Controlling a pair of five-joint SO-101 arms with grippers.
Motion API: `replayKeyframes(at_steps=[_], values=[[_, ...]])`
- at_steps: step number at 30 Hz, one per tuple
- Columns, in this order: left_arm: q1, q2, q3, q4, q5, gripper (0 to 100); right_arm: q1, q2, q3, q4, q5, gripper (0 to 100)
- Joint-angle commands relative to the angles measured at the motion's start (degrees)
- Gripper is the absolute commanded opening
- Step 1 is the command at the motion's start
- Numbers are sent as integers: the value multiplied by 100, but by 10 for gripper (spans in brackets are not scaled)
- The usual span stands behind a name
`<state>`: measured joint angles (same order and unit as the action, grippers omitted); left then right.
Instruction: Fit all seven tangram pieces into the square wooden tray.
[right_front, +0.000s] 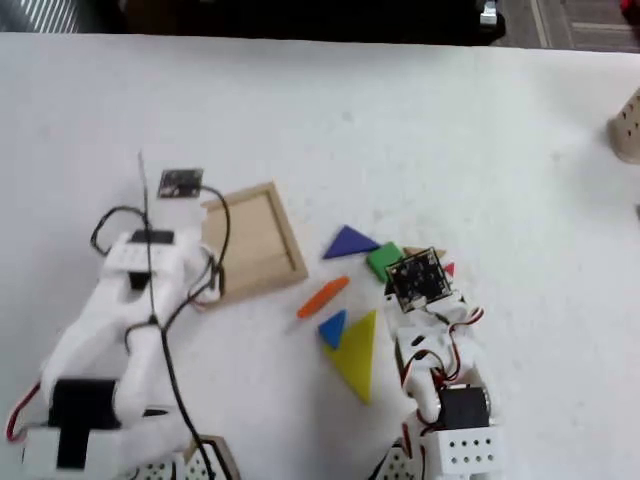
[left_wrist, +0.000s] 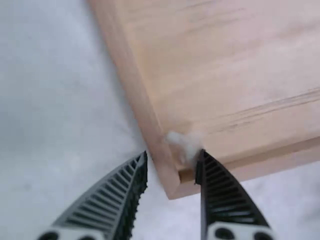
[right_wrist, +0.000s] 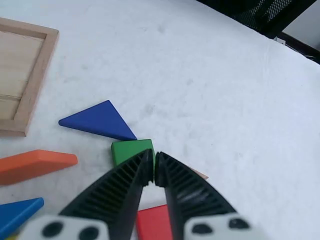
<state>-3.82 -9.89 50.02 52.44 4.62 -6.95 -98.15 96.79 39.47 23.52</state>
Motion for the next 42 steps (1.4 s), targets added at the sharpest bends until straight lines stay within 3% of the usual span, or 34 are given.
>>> replayKeyframes(at_steps=[1, 5, 9, 12, 18, 28, 38, 42], values=[[-303, -743, 492, -53, -343, 172, 48, 40, 35, 57, 9, 18], [-857, -1068, 519, -237, -396, 172, 48, 40, 35, 57, 9, 18], [-1209, -1095, 492, -862, 325, 172, 48, 40, 35, 57, 9, 18], [-1182, -1095, 492, -1029, 835, 172, 48, 40, 35, 57, 9, 18], [-831, -1077, 369, -1196, 1257, 172, 48, 40, 35, 57, 9, 18], [-831, -1059, 237, -1187, 1829, 172, 40, 13, 35, 154, 9, 18], [-866, 1262, -1785, -404, 1776, 172, 40, 13, 35, 154, 18, 18], [-866, 1719, -2286, -334, 1793, 172, 40, 13, 35, 163, 404, 18]])
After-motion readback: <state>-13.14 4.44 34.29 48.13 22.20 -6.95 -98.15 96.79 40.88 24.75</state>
